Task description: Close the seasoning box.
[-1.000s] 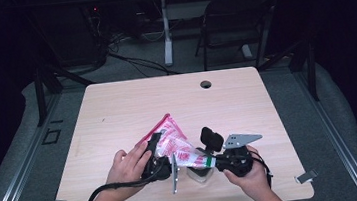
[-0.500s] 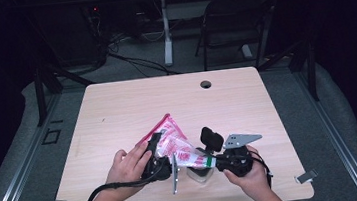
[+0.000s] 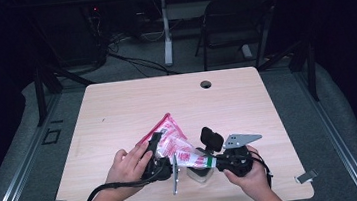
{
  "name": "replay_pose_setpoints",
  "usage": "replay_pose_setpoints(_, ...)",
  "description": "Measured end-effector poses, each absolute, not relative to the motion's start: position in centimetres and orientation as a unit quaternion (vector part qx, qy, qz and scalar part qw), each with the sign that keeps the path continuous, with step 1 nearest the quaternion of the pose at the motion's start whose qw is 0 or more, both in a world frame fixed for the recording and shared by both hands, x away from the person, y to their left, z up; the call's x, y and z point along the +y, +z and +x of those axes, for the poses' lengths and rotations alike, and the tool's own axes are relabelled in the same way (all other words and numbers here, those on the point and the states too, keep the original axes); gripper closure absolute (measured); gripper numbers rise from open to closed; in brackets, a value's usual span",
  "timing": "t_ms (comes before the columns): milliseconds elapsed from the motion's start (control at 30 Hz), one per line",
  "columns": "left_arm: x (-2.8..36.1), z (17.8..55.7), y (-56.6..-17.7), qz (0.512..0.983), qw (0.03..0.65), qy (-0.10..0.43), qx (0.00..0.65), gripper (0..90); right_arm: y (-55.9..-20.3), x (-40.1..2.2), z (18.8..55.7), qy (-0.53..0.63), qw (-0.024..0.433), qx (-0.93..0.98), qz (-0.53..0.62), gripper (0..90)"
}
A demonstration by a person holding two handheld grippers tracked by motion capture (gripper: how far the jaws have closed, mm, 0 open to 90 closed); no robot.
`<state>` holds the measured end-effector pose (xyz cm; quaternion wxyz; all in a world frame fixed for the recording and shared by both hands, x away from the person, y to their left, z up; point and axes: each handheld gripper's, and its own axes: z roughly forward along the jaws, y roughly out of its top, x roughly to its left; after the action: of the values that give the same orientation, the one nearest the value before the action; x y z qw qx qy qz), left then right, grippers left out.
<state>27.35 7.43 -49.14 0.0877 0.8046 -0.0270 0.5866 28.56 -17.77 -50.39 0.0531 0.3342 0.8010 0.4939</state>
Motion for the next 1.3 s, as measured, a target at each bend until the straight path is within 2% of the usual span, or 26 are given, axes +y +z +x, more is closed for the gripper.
replay_pose_setpoints(1300, 7.13, 27.09, -48.76, 0.796, 0.078, 0.599, -0.041, 59.5, -50.62, -17.8, 28.66, 0.487, 0.054, 0.805, 0.335, 90.0)
